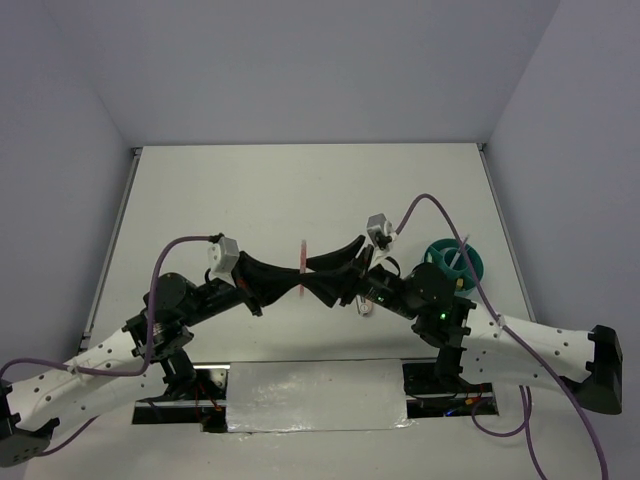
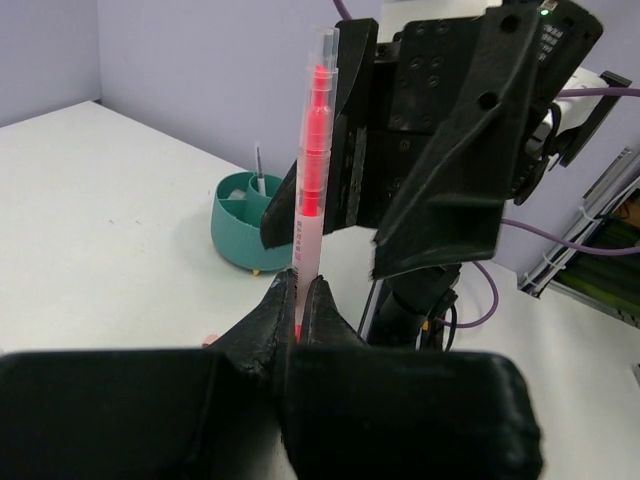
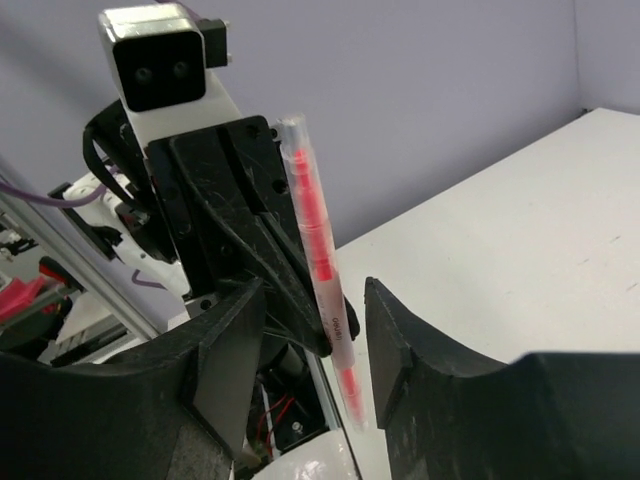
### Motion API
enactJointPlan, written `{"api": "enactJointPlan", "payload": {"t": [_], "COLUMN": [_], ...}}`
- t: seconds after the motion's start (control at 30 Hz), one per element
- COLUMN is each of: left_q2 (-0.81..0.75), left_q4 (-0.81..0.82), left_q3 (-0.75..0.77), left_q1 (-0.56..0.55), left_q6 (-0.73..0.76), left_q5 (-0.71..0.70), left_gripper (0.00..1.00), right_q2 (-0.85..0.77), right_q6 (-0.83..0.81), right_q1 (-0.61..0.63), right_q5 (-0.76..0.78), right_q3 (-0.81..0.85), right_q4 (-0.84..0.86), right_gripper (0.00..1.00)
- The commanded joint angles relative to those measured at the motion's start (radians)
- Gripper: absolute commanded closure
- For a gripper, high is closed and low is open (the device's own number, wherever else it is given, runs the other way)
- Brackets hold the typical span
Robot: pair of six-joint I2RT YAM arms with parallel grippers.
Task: Sort the stationery into containers
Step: Close the pen cap on the pen.
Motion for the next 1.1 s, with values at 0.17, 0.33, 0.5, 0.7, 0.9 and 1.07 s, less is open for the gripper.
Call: {"api": "enactJointPlan", "payload": {"t": [0.17,0.33,0.5,0.7,0.9,1.07], "left_q2": [0.028,0.031,0.01,0.01,0.027,-0.018], "left_q4": [0.113,0.109,0.093,0.073,-0.034,-0.15], "left_q3": [0.005,0.0,-0.014,-0.009,0.066,0.155], "left_q1": [0.003,0.004,0.003,0.001,0.003,0.001], "left_q6": [-0.046,-0.052,-0.05,-0.049,-0.032,0.028], "left_q5": [0.068,0.082,0.067,0.062,0.056,-0.004], "left_gripper": [1.0,1.0,1.0,1.0,0.34,0.22], "right_q2": [0.042,0.045,0.019,0.017,0.031,0.017], "right_q6": [-0.051,-0.064,-0.075,-0.095,-0.129,-0.147], "right_q1": [0.008,0.006,0.008,0.006,0.008,0.008], "right_q5": [-0.006,0.003,0.034,0.024,0.014,0.046], "right_q3": [0.009,0.024,0.026,0.035,0.041,0.041], "right_q4": [0.079,0.086,0.076,0.06,0.003,-0.058], "right_gripper": [0.59,0.58,0.65,1.0,1.0,1.0]}}
